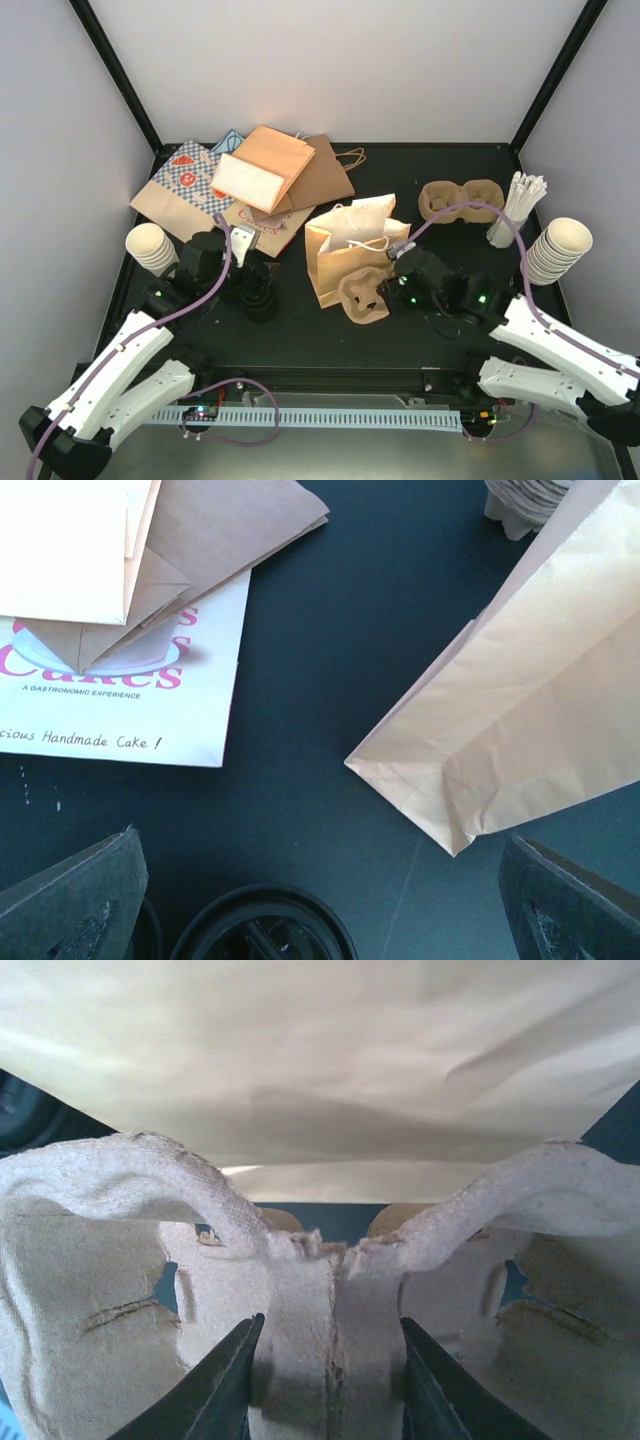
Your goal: Pack the takeout coffee
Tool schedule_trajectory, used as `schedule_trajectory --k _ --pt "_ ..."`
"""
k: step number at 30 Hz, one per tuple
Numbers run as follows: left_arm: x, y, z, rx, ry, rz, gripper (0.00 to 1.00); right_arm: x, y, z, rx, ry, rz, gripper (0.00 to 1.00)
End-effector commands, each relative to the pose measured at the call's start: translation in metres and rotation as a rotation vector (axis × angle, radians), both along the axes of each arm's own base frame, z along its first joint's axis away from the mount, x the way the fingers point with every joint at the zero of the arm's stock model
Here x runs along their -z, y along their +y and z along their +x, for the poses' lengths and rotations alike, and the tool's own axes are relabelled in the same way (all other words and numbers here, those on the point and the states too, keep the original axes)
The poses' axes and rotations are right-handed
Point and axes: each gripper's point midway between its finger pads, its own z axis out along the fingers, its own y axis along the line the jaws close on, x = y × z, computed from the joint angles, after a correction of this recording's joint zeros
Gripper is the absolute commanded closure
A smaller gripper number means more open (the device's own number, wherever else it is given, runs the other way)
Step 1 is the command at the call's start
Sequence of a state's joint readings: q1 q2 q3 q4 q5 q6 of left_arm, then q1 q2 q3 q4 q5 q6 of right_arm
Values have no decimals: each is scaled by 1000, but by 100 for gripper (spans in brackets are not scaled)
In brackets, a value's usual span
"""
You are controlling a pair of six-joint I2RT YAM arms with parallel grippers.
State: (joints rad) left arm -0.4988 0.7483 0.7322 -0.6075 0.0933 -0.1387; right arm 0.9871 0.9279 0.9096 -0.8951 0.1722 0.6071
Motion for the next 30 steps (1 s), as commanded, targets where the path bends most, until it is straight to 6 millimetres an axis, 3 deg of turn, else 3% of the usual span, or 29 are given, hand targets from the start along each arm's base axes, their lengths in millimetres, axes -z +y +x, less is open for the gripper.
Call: schedule_trajectory --k 1,6,16,23,30 --pt "-35 2 2 -7 -64 -20 1 -43 -7 -6 -11 -45 59 64" --pt "-72 2 5 -6 -126 -40 1 -95 -18 -5 7 -141 130 64" --pt "-130 -17 24 93 -248 -8 1 -178 -63 18 163 -377 77 66" --pt "-149 -72 26 411 -316 -17 4 -210 -78 30 235 -486 30 68" --pt "-155 -102 53 494 -444 90 4 -225 -83 35 257 -548 32 68"
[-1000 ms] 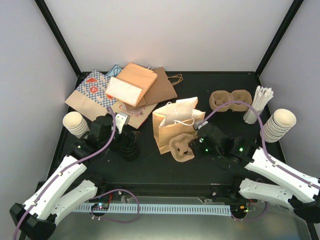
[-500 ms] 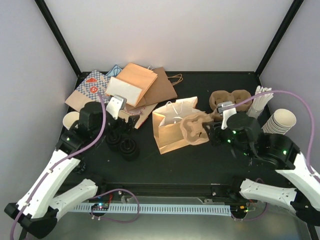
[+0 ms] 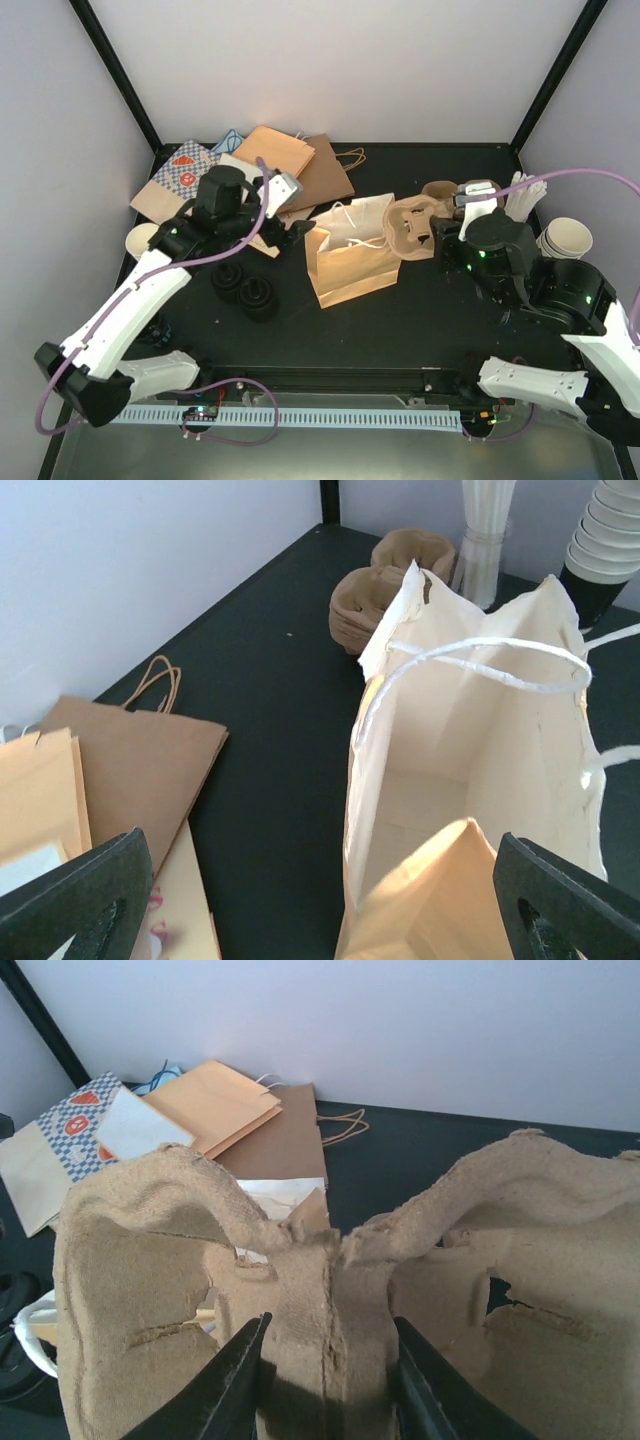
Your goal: Pack the takeout coffee
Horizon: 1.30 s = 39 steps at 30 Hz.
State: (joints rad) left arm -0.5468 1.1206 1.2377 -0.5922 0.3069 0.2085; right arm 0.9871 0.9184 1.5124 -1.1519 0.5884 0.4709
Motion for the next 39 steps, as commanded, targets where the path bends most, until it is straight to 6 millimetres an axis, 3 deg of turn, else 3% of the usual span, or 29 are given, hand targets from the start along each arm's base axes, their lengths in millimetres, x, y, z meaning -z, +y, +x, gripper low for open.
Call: schedule_trajectory --k 1,7,13,17,22,28,34,39 --pt "-29 -22 15 88 -182 37 5 -19 -11 3 37 -74 -11 68" --pt "-4 -52 33 138 -180 183 7 -22 -16 2 35 -99 -13 68" --pt "2 -78 39 165 -176 177 12 -21 -19 5 51 -120 -49 68" --pt "-10 -88 48 134 -171 112 32 -20 -16 13 71 -144 -102 68" --pt "-29 -92 53 94 -171 24 73 -18 0 28 77 -154 -164 68" --pt "-46 -94 49 99 -173 -47 98 -19 21 39 51 -162 -182 68" --pt "-64 -91 36 116 -180 -111 98 -9 32 47 55 -133 -220 69" --pt "-78 -89 26 123 -145 -178 98 -5 33 42 21 -127 -193 70"
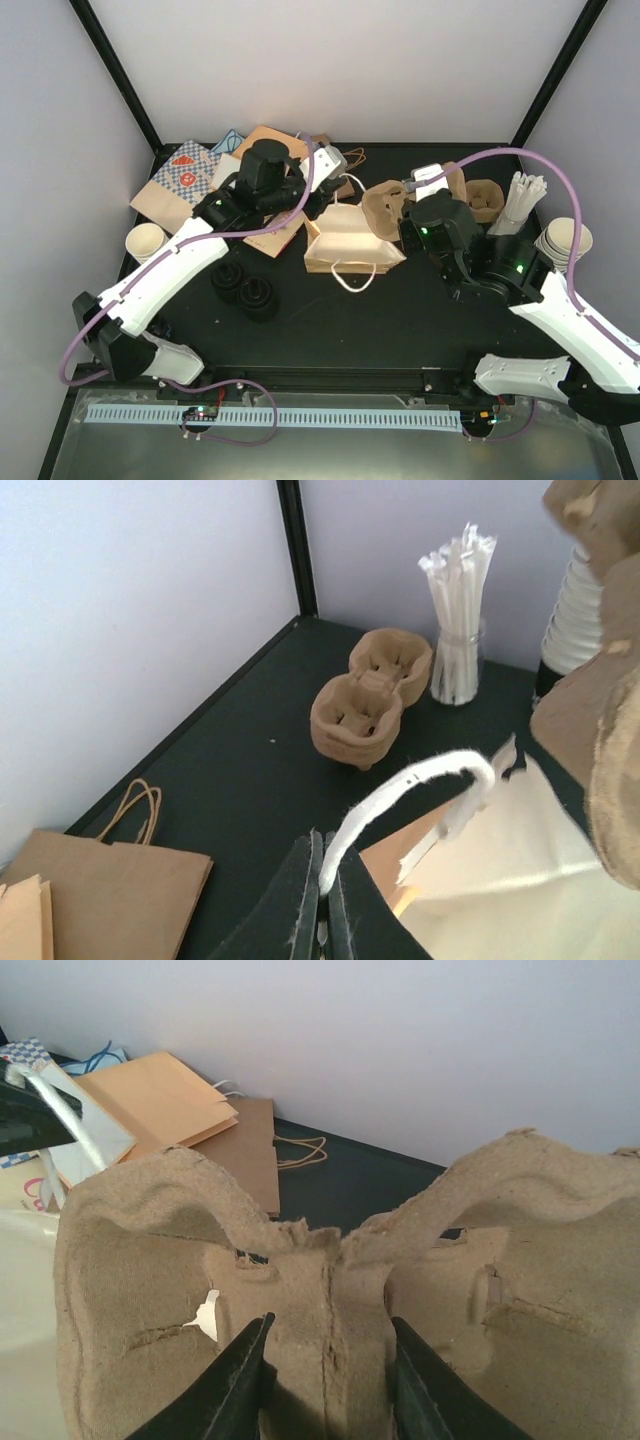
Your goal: Pack the takeout coffee
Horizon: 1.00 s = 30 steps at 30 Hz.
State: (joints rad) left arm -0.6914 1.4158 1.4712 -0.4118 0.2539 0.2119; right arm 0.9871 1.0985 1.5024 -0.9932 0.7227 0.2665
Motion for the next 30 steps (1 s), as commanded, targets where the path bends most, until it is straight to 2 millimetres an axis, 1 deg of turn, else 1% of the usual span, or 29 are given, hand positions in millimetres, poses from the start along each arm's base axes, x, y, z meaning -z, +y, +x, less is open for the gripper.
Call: schedule_trajectory --k 1,4,7,9,13,18,24,27,30 --pt "-49 1 -19 40 -21 -143 98 -12 -5 -6 -16 -38 60 70" --pt "-54 0 -25 58 9 -181 98 -12 -4 -16 -68 -28 114 70" --pt "-55 -3 -30 78 40 -199 98 -16 0 -32 -156 -10 211 70" --pt "-53 -3 -32 83 59 -202 98 -17 9 -44 -239 19 282 70" --pt "-47 -3 -35 87 97 -200 98 -18 25 -60 -342 62 400 70" --pt "-38 -5 -37 91 156 -203 98 -24 44 -75 -458 90 520 70" --pt "-30 -9 -44 112 241 -229 98 -39 58 -93 -581 95 654 71" --pt "-25 -10 -47 123 276 -237 98 -45 63 -97 -619 85 702 71" --pt "-25 -12 -50 132 303 -249 98 -44 68 -98 -637 94 741 73"
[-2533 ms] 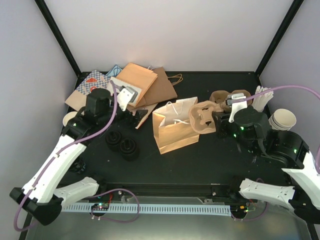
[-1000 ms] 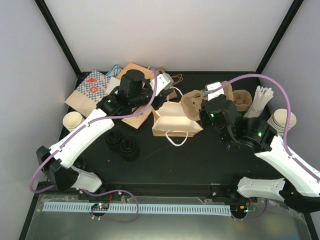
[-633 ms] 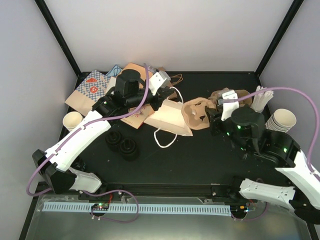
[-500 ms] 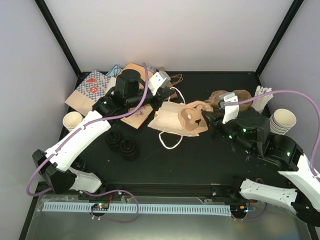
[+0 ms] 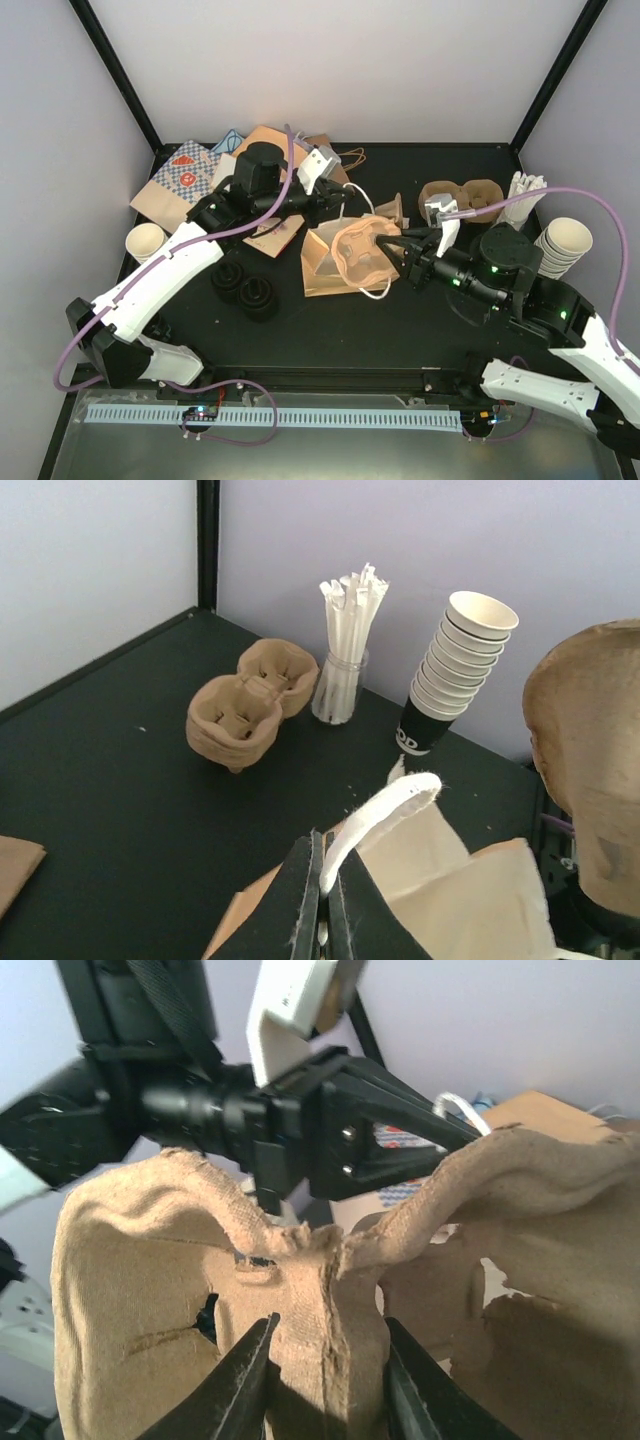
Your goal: Pack the takeout coffee
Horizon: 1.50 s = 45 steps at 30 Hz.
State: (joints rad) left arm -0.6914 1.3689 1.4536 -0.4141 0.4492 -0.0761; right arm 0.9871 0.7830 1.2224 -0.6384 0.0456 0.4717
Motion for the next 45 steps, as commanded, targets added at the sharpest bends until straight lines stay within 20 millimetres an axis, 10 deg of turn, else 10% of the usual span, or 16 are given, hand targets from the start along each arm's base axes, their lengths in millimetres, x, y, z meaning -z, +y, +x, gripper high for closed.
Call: schedule_trajectory --k 1,45 --pt "-10 -3 -13 39 49 -55 98 -21 12 -11 -79 -3 141 74" --pt "-22 -3 -30 109 59 -84 98 69 3 44 -184 298 59 75"
